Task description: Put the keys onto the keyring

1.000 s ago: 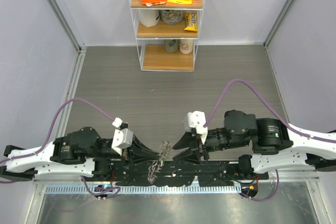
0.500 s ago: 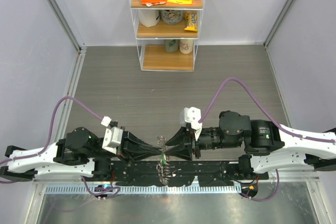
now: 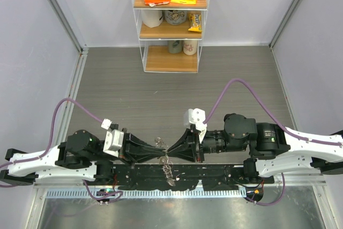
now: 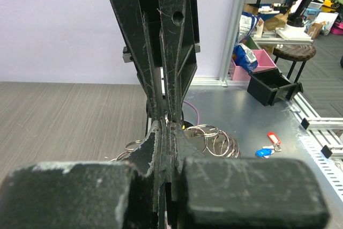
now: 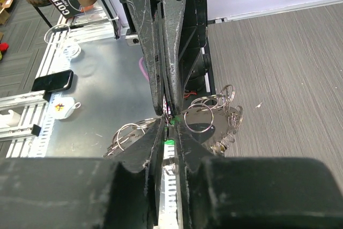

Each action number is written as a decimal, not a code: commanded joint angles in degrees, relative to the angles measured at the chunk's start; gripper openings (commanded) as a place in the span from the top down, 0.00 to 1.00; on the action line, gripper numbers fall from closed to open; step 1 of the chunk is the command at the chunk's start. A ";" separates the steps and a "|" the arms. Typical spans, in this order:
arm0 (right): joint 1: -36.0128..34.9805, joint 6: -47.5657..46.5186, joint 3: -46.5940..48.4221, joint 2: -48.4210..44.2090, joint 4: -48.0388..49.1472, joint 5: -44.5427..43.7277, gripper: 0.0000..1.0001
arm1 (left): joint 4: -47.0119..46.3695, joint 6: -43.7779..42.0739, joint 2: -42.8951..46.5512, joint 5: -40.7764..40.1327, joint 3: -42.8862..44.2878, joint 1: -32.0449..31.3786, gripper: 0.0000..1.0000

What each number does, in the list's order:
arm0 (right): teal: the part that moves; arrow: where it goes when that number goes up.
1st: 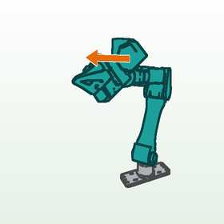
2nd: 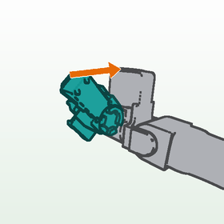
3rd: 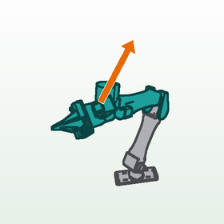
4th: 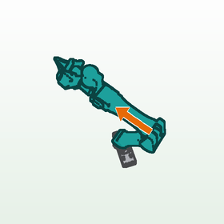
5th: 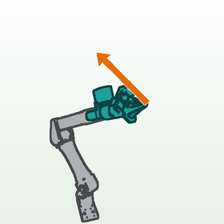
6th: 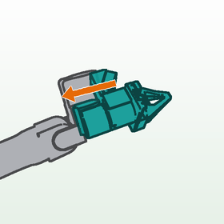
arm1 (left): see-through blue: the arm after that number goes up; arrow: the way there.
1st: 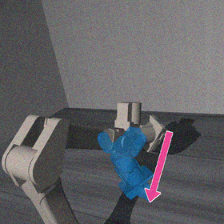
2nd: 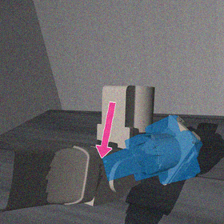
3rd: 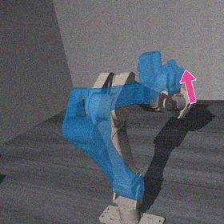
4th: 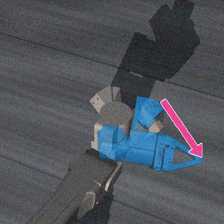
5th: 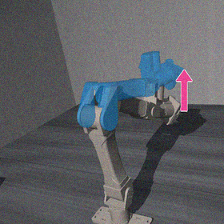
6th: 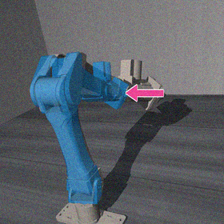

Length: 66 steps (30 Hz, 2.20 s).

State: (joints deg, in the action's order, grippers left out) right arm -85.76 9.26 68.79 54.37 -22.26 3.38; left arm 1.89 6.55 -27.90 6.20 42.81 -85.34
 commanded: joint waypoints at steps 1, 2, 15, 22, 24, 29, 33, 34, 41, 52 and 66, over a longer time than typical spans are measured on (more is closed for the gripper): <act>-0.03 -0.03 1.26 -1.02 3.01 -0.48 0.80 | -7.86 -1.18 0.39 -0.39 0.79 -0.09 1.00; -0.03 -0.11 0.99 -1.19 3.10 -0.48 0.79 | -8.04 -1.18 0.39 -0.31 0.61 -0.09 1.00; -0.03 -0.03 -0.50 -2.43 4.42 -0.39 0.85 | -9.71 -1.18 -0.05 0.13 0.70 -0.09 1.00; -0.03 -0.38 -1.64 -1.99 6.17 0.66 0.95 | -11.38 -1.18 0.13 0.04 0.17 -0.09 1.00; -0.03 -0.29 -2.08 -1.72 6.79 1.28 0.94 | -12.17 -1.18 0.30 -0.04 -0.18 -0.09 1.00; -0.11 0.15 -3.75 -1.46 9.25 1.72 0.95 | -13.93 -1.18 0.04 0.39 -0.53 -0.09 1.00; -0.03 0.06 -4.02 -1.55 9.96 1.28 0.94 | -14.72 -1.18 -0.14 0.75 -0.53 -0.09 1.00; -0.03 0.15 -4.11 -1.63 10.13 1.02 0.92 | -14.90 -1.18 -0.14 0.75 -0.62 -0.09 1.00; -0.03 0.23 -4.72 -2.16 10.40 -0.47 0.80 | -16.04 -0.83 -0.22 1.71 -0.62 -0.09 1.00; -0.03 -0.99 -4.64 -7.70 7.59 -3.20 0.63 | -16.31 -0.39 -0.58 1.98 -0.27 -0.09 1.00; -0.03 -4.16 0.20 -4.36 6.70 0.83 0.62 | -16.22 -0.04 -1.28 -0.04 -0.62 -0.09 1.00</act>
State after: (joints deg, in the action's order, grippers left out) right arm -85.76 6.55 66.26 48.90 -17.58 1.83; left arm -8.56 5.98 -29.39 7.44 41.78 -85.34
